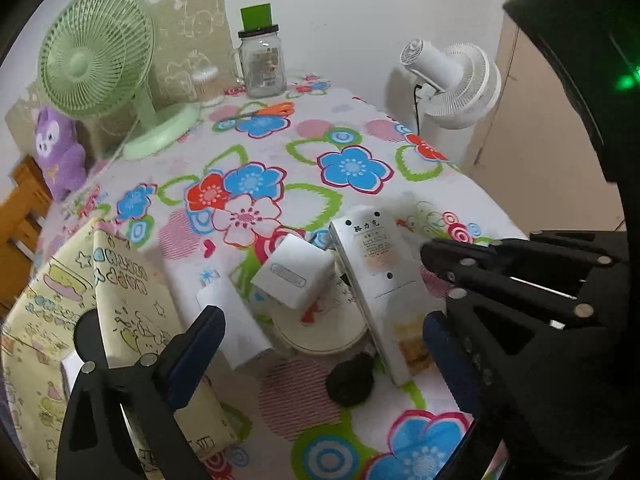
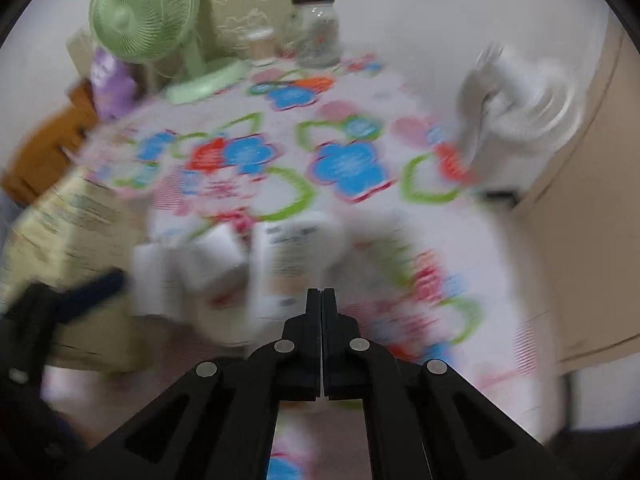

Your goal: Organize rigid objects

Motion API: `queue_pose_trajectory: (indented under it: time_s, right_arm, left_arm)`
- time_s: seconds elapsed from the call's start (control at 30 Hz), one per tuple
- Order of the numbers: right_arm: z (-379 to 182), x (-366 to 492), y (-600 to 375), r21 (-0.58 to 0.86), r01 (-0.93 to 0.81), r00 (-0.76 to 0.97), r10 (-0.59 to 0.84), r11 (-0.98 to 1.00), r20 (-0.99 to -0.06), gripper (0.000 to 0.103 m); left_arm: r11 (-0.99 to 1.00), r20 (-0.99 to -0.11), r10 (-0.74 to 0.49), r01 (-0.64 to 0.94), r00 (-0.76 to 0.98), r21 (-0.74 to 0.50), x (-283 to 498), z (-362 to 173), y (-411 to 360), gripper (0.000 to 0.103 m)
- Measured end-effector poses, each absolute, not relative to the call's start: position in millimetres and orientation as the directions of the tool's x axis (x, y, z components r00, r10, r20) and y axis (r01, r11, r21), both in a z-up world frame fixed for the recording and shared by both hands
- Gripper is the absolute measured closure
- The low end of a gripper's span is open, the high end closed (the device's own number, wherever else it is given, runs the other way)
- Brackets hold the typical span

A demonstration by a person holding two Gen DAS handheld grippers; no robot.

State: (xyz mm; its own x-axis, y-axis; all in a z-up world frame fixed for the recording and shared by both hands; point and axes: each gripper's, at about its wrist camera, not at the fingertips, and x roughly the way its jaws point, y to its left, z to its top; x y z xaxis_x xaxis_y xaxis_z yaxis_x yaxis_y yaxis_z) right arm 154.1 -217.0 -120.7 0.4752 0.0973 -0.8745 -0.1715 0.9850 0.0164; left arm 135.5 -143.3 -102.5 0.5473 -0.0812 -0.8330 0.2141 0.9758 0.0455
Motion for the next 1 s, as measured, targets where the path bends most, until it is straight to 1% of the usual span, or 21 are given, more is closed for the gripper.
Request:
queue_pose_trajectory:
  time_s: [0.07, 0.17, 0.33, 0.57, 0.6, 0.67, 0.73, 0.77, 0.83, 1.0]
  right_arm:
    - [-124, 153, -221, 0.011, -0.169, 0.471, 0.091, 0.986, -0.878, 0.101]
    - [-126, 152, -227, 0.010, -0.158, 0.466, 0.084, 0.987, -0.881, 0.101]
    - [-119, 149, -234, 0.016, -0.134, 0.489, 0.080, 0.991, -0.869, 0.101]
    - [-109, 145, -240, 0.006, -0.111, 0.507, 0.062, 0.994, -0.860, 0.099]
    - [-108, 144, -241, 0.004, -0.107, 0.509, 0.059, 0.994, -0.859, 0.097]
    - [-105, 143, -247, 0.005, -0.090, 0.514, 0.051, 0.996, -0.856, 0.087]
    - [-104, 141, -251, -0.004, -0.083, 0.522, 0.040, 0.997, -0.852, 0.064]
    - [-104, 139, -253, -0.011, -0.081, 0.525, 0.033, 0.997, -0.851, 0.060]
    - [-105, 137, -256, -0.035, -0.078, 0.526, 0.011, 0.996, -0.850, 0.057]
    - [-116, 138, -260, -0.031, -0.077, 0.501, 0.011, 0.997, -0.865, 0.055]
  left_arm:
    - [0.974, -0.835, -0.072, 0.218, 0.545, 0.058, 135, -104, -146, 0.001]
    - [0.975, -0.836, -0.058, 0.210, 0.546, 0.069, 134, -106, -149, 0.000]
    - [0.981, -0.836, -0.092, 0.194, 0.541, 0.018, 135, -100, -148, 0.000]
    - [0.980, -0.829, -0.098, 0.198, 0.550, 0.016, 132, -94, -156, 0.000]
    - [0.980, -0.831, -0.105, 0.199, 0.546, 0.007, 131, -92, -158, 0.000]
    - [0.978, -0.829, -0.129, 0.208, 0.545, -0.016, 129, -90, -163, 0.000]
    - [0.976, -0.825, -0.145, 0.218, 0.546, -0.028, 128, -91, -168, 0.000]
    - [0.975, -0.829, -0.148, 0.222, 0.539, -0.030, 129, -94, -171, 0.000]
    - [0.977, -0.841, -0.138, 0.212, 0.524, -0.028, 131, -100, -173, 0.000]
    - [0.986, -0.864, -0.134, 0.152, 0.485, -0.068, 136, -115, -162, 0.000]
